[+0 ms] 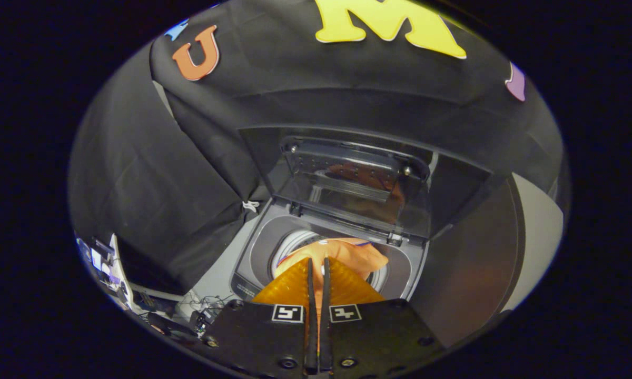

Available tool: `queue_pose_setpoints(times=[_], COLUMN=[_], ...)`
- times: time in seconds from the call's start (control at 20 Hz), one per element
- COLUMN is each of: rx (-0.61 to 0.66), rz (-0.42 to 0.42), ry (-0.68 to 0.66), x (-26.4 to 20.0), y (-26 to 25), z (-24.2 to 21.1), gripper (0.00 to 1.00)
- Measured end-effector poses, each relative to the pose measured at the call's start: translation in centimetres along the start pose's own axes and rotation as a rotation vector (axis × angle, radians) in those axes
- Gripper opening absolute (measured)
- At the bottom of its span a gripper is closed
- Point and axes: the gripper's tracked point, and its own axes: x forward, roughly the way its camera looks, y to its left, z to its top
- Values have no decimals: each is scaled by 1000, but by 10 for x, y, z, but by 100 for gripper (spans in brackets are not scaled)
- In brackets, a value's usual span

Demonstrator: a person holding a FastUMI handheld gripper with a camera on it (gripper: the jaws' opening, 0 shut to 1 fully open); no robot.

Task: Put the clothes into the washing machine and then close the washing machine lid.

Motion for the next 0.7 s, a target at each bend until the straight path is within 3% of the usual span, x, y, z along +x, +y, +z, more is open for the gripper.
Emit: queue_pose_setpoints(times=[0.7], rx=[129], rz=[-50], ry=[-20], x=[88], y=[-3], z=[-31], gripper=[5])
